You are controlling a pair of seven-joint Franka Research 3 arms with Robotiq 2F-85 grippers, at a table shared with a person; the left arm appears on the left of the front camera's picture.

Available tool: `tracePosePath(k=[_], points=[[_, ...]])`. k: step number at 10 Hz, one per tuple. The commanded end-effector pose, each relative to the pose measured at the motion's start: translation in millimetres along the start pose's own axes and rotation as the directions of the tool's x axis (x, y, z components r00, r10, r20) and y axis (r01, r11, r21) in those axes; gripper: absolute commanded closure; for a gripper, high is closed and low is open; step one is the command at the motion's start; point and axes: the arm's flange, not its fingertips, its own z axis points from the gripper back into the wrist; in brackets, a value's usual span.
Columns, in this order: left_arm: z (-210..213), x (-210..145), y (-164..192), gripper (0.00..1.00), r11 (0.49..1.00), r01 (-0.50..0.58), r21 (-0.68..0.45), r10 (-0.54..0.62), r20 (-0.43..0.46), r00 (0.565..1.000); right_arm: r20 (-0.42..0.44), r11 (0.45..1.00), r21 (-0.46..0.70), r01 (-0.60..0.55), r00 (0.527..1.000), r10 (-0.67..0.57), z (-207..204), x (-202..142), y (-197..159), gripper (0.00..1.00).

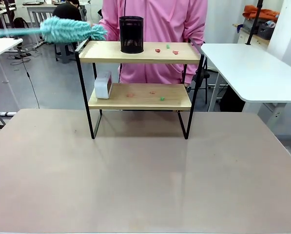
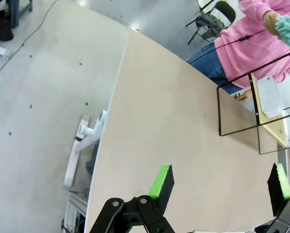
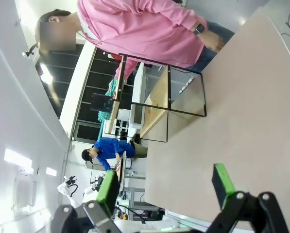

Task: Clean the shelf.
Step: Pick up the Duster from the human.

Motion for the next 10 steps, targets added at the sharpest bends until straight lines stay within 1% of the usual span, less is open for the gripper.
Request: tracePosePath(k=[1, 3, 4, 5, 6, 7, 8, 9, 10], points=[[-3, 2, 2, 0.0, 1.0, 0.019, -0.018, -0.019, 0.012, 1.0, 0.01, 1.0, 0.015, -0.027, 1.0, 0.027, -1, 3, 0, 0.0], [-3, 2, 2, 0.0, 1.0, 0.019, -0.018, -0.019, 0.012, 1.0, 0.01, 1.0, 0.015, -0.027, 1.0, 0.027, -1, 3, 0, 0.0], [-1, 0, 1, 0.0, 1.0, -0.005, -0.001, 0.005, 0.004, 1.0, 0.01, 1.0, 0.015, -0.027, 1.0, 0.027, -1, 3, 0, 0.0], [-3, 2, 1, 0.0, 1.0, -0.021, -0.013, 0.021, -0.009, 1.0, 0.01, 1.0, 0.015, -0.027, 1.0, 0.027, -1, 3, 0, 0.0], [-3, 9, -2, 0.0, 0.993, -0.065, -0.094, 0.059, -0.064, 0.996, 0.01, 1.0, 0.015, -0.027, 1.0, 0.027, -1, 3, 0, 0.0], [-8, 28, -9, 0.0, 0.987, -0.107, -0.12, 0.102, -0.048, 0.994, 0.01, 1.0, 0.015, -0.027, 1.0, 0.027, -1, 3, 0, 0.0], [-16, 55, -21, 0.0, 0.976, -0.15, -0.156, 0.142, -0.062, 0.988, 0.01, 1.0, 0.015, -0.027, 1.0, 0.027, -1, 3, 0, 0.0], [-27, 82, -35, 0.0, 0.965, -0.16, -0.206, 0.145, -0.088, 0.986, 0.01, 1.0, 0.015, -0.027, 1.0, 0.027, -1, 3, 0, 0.0], [-46, 105, -52, 0.0, 0.959, -0.164, -0.232, 0.134, -0.14, 0.981, 0.01, 1.0, 0.015, -0.027, 1.0, 0.027, -1, 3, 0, 0.0]])
